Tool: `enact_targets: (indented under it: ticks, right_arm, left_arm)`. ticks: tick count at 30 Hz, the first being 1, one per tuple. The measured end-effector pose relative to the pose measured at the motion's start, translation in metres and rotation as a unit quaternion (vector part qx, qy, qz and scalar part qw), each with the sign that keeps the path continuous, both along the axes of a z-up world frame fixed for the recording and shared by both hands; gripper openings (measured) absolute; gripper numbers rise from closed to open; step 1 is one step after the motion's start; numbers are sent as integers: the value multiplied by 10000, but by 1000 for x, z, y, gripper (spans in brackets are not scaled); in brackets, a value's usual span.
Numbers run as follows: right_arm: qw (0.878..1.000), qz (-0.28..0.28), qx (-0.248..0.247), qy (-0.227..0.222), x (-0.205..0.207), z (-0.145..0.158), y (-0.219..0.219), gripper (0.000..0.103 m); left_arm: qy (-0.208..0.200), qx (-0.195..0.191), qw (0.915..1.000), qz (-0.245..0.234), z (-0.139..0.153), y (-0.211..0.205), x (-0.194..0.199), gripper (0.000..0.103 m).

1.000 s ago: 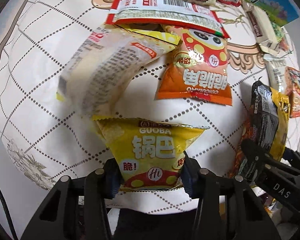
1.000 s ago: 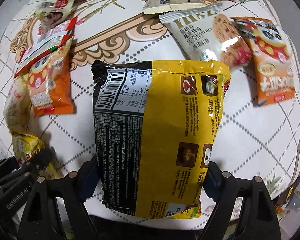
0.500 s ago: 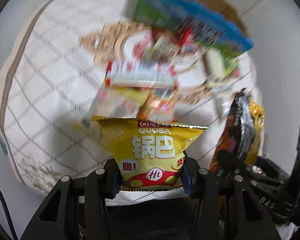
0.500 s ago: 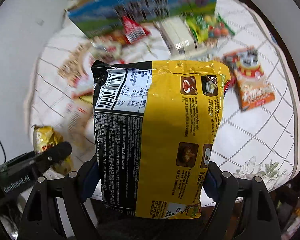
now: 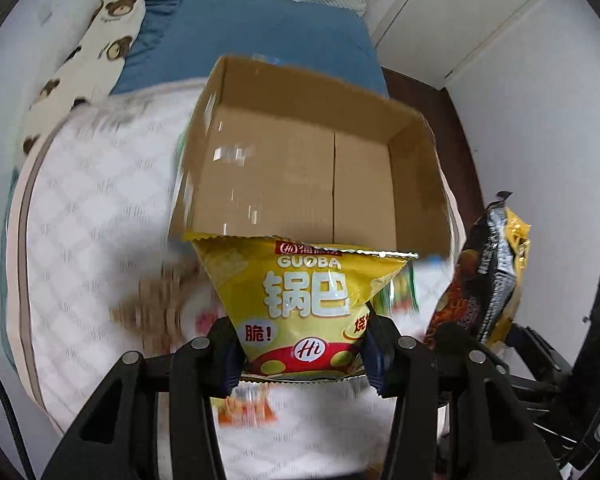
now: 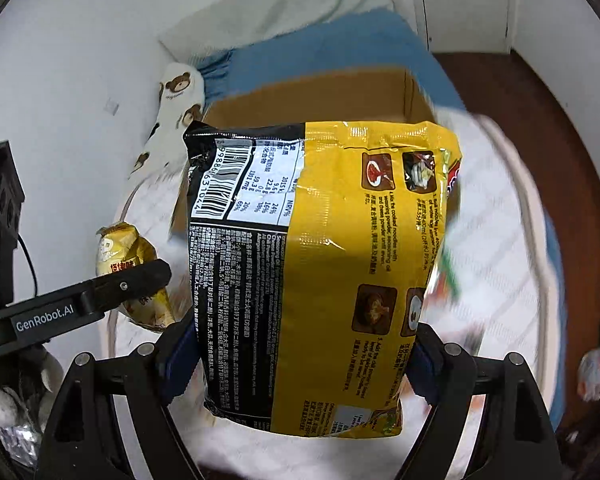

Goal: Organize snacks
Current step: 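Carry both bags into the cardboard box and open both tools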

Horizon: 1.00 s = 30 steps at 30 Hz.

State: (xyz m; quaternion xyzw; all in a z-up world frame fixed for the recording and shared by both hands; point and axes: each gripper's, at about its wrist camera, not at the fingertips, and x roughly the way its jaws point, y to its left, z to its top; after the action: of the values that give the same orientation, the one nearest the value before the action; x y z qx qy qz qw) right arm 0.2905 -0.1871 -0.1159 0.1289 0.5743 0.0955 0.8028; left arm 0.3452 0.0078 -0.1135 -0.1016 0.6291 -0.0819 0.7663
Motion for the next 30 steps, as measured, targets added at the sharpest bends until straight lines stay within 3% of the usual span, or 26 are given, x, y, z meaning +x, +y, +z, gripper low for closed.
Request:
enact_targets:
  ticks: [4,11,15,22,25,27,30]
  right_arm:
    - [9997,112,-168,153,77,-16,1,87]
    - [9958,272,-352,797,177,-91,8,87]
    - [9923,353,-422,1114,203,-135,8,87]
    - [9860,540,-455,1509,231,-182,12,88]
    - [9841,594,-636,1551,231,-187,9,100]
    - [9845,620,-696,1489,230,-186,7,100]
    - [9854,594,-758,1403,224,-182,2,100]
  left_arm:
    - [220,198,9996,37,-24,-7,76,45]
    - [708,625,9955,-72,-88,-19,164,46]
    - [973,768,9922,-110,-123,-23,192,46]
    - [1215,988,9875,-187,-165,-23,214,47]
    - [1068,999,9891,-180,-168,-20,215,63]
    - [978,1005,9899,-215,-166,-18,214,88]
    - [815,1107,9903,-215,-160,-15,208,90]
